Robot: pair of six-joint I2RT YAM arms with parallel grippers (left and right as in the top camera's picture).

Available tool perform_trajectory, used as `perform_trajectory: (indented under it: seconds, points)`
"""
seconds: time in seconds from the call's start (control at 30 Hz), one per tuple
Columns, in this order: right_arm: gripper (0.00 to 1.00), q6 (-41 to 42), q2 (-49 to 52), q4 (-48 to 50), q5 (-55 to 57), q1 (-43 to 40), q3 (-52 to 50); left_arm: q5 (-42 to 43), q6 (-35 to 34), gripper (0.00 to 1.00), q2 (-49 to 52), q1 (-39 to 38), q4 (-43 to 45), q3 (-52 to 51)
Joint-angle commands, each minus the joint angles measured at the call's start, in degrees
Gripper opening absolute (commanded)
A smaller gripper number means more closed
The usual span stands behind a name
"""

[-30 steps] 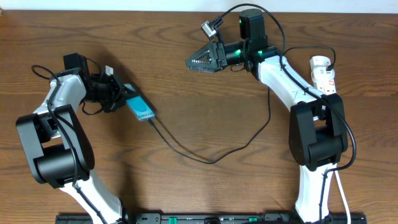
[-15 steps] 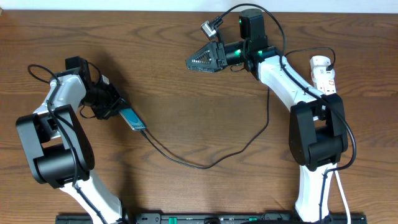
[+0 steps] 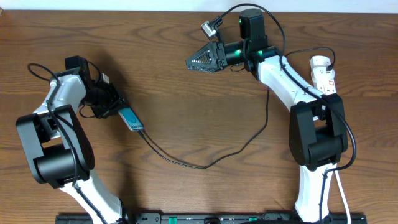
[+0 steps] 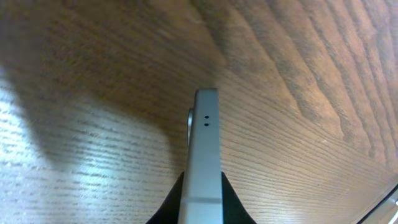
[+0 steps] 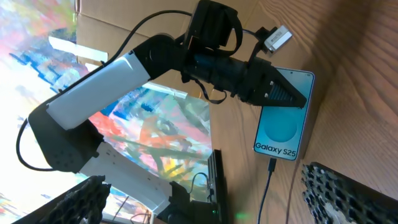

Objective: Plug charger to phone and switch on socket
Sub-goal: 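Lower the plugged phone with the left gripper toward the table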

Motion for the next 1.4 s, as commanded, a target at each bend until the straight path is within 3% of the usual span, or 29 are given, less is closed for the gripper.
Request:
perform_trajectory:
  seconds: [0.0, 1.03, 1.37]
  points:
    - [0.99, -1.1, 0.0, 0.0, -1.2, -0.1, 0.9, 4.4, 4.4, 0.07, 0.8, -0.1, 0.3, 0.4]
    - [0.99, -1.1, 0.0, 0.0, -1.2, -0.1, 0.9, 5.6, 7.0, 0.07, 3.5, -0.1, 1.4, 0.4]
    - [0.99, -1.1, 0.0, 0.0, -1.2, -0.1, 0.9, 5.6, 7.0, 0.13, 3.5, -0.1, 1.0, 0.4]
